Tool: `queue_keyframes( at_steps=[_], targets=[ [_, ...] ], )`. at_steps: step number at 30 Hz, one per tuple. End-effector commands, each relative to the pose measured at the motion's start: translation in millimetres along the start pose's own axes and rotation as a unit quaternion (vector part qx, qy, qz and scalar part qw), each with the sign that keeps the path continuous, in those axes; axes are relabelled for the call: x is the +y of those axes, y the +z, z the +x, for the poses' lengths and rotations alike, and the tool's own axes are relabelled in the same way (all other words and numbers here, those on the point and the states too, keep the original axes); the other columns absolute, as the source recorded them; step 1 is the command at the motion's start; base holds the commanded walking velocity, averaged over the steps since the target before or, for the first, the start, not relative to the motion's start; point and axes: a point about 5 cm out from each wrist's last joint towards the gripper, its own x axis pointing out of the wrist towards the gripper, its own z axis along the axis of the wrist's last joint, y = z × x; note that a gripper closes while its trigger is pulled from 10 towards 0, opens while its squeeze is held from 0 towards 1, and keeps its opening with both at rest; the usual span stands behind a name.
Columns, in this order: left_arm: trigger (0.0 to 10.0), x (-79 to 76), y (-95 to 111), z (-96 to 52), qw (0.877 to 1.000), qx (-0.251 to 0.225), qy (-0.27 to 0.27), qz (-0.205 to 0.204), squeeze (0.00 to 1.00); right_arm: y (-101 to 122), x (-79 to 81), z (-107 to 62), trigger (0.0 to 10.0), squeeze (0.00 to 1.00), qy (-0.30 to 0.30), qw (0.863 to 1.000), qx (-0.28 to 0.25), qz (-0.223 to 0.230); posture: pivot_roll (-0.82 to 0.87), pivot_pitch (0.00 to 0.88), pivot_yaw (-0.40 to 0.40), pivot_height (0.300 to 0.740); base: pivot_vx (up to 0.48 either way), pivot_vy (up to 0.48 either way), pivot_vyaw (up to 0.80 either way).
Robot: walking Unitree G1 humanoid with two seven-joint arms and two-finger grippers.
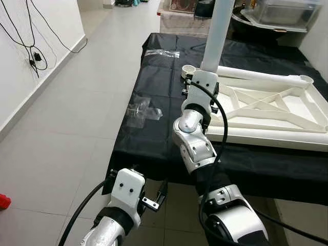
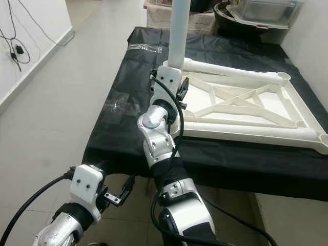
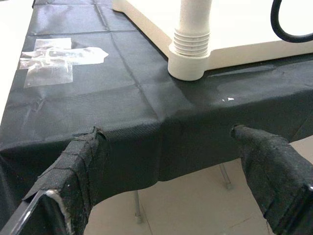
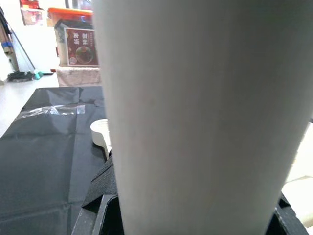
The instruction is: Building children table
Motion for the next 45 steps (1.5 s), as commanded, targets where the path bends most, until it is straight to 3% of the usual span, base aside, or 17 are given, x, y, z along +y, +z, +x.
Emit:
queue_keyframes(
  at_steps=[1,2,4,9,10,12,20,21,22,23,24,25,28,31,34,39,45],
  targets=[
    [10.0,-0.7,-5.9,-0.7,1.0,0.015,0.0,0.0,0.0,-48.3,11.2,-22.4,0.0,0.0,0.016,0.992,0.124,-0.021,0.07,0.184,-0.074,0.74,0.0,0.0,0.0],
    [10.0,-1.5,-7.5,-1.2,1.0,0.018,-0.003,-0.005,0.0,-38.4,13.0,-15.5,10.0,0.0,0.041,0.989,0.132,0.045,0.07,0.155,-0.068,0.74,0.0,0.0,0.0],
    [10.0,-2.3,-9.7,-1.5,1.0,0.023,-0.007,-0.012,0.0,-18.3,13.3,-4.2,10.0,0.0,0.083,0.979,0.122,0.141,0.07,0.158,-0.068,0.74,0.0,0.0,0.0],
    [10.0,-3.0,-10.6,-2.1,0.999,0.027,-0.011,-0.019,0.0,20.5,5.1,7.7,10.0,0.0,0.139,0.972,0.036,0.186,0.07,0.158,-0.067,0.74,0.0,0.0,0.0],
    [10.0,-2.9,-10.7,-2.1,0.999,0.028,-0.011,-0.02,1.0,24.6,4.4,8.2,10.0,0.0,0.145,0.971,0.026,0.189,0.07,0.157,-0.065,0.74,0.0,0.0,0.0],
    [10.0,-2.4,-10.1,-1.8,0.999,0.027,-0.01,-0.026,1.0,40.8,0.1,8.5,10.0,0.0,0.185,0.963,-0.016,0.197,0.07,0.153,-0.064,0.74,0.0,0.0,0.0],
    [10.0,0.6,-4.1,4.2,1.0,0.021,-0.007,-0.01,1.0,51.5,-4.5,-6.0,10.0,0.0,0.319,0.921,-0.046,0.218,0.07,0.149,-0.064,0.74,0.0,0.0,0.0],
    [10.0,6.0,-1.2,9.3,1.0,0.022,0.006,0.001,0.0,46.5,-5.7,-11.5,10.0,0.0,0.355,0.908,-0.035,0.221,0.07,0.148,-0.062,0.74,0.0,0.0,0.0],
    [10.0,12.2,3.7,15.1,0.999,0.017,0.013,0.024,0.0,39.3,-7.3,-16.6,10.0,0.0,0.392,0.892,-0.021,0.225,0.07,0.145,-0.063,0.74,0.0,0.0,0.0],
    [10.0,12.2,3.7,15.1,0.999,0.017,0.013,0.024,0.0,39.3,-7.3,-16.6,10.0,0.0,0.392,0.892,-0.021,0.225,0.07,0.145,-0.063,0.74,0.0,0.0,0.0],
    [10.0,24.0,13.5,27.2,0.998,0.008,0.021,0.054,0.0,26.0,-11.1,-29.1,10.0,0.0,0.453,0.862,0.005,0.227,0.07,0.141,-0.061,0.74,0.0,0.0,0.0],
    [10.0,24.0,13.5,27.2,0.998,0.008,0.021,0.054,0.0,26.0,-11.1,-29.1,10.0,0.0,0.453,0.862,0.005,0.227,0.07,0.141,-0.061,0.74,0.0,0.0,0.0],
    [10.0,32.4,16.0,36.5,0.996,0.009,0.013,0.093,0.0,19.3,-11.7,-44.9,10.0,0.0,0.503,0.833,0.025,0.23,0.07,0.135,-0.051,0.74,0.0,0.0,0.0],
    [10.0,33.7,15.1,37.6,0.995,0.012,0.011,0.101,0.0,18.7,-11.4,-48.3,10.0,0.0,0.513,0.826,0.029,0.231,0.07,0.135,-0.051,0.74,0.0,0.0,0.0],
    [10.0,35.7,12.9,41.5,0.992,0.024,0.005,0.12,0.0,18.9,-11.0,-59.6,10.0,0.0,0.548,0.803,0.038,0.233,0.07,0.13,-0.048,0.74,0.0,0.0,0.0],
    [10.0,34.4,7.9,40.9,0.993,0.035,0.002,0.109,0.0,19.0,-9.6,-63.4,10.0,0.0,0.559,0.796,0.037,0.23,0.07,0.128,-0.05,0.74,0.0,0.0,0.0],
    [10.0,35.1,5.7,43.2,0.993,0.044,-0.001,0.113,0.0,20.3,-11.9,-71.1,10.0,0.0,0.586,0.775,0.045,0.232,0.07,0.123,-0.05,0.74,0.0,0.0,0.0]
  ],
)
